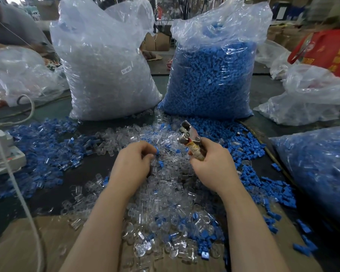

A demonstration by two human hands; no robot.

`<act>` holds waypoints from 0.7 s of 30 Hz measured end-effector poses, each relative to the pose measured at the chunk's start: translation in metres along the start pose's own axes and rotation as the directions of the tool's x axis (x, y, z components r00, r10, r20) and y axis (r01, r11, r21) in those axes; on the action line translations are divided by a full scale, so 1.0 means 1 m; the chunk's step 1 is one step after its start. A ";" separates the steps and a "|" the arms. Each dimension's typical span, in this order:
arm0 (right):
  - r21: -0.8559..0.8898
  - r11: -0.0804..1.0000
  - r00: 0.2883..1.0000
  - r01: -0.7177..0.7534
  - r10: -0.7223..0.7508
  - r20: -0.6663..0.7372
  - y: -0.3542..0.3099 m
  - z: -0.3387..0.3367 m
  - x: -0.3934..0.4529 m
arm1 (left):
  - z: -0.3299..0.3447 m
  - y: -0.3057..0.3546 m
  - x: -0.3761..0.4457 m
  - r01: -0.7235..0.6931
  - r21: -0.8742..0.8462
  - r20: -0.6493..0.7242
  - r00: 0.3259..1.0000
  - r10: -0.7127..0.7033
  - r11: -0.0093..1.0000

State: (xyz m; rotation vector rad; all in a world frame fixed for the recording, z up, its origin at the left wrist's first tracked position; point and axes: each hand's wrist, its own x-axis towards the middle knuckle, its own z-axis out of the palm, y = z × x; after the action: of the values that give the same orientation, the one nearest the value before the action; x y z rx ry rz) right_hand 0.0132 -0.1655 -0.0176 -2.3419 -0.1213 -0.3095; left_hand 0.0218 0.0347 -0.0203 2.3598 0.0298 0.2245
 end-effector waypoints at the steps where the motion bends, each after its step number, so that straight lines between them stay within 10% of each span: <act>1: -0.001 1.000 1.000 0.001 -0.001 -0.001 0.000 0.000 0.000 | -0.002 -0.001 0.001 0.007 0.007 -0.027 1.000 -0.007 1.000; 21: 0.007 1.000 1.000 -0.016 0.016 0.017 -0.002 -0.001 -0.001 | 0.006 0.010 -0.003 -0.077 0.298 0.153 0.988 0.032 0.951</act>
State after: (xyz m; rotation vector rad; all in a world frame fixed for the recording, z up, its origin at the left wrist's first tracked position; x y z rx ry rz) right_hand 0.0114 -0.1651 -0.0155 -2.3379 -0.1113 -0.2811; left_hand 0.0191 0.0235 -0.0180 2.6807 -0.0773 0.0749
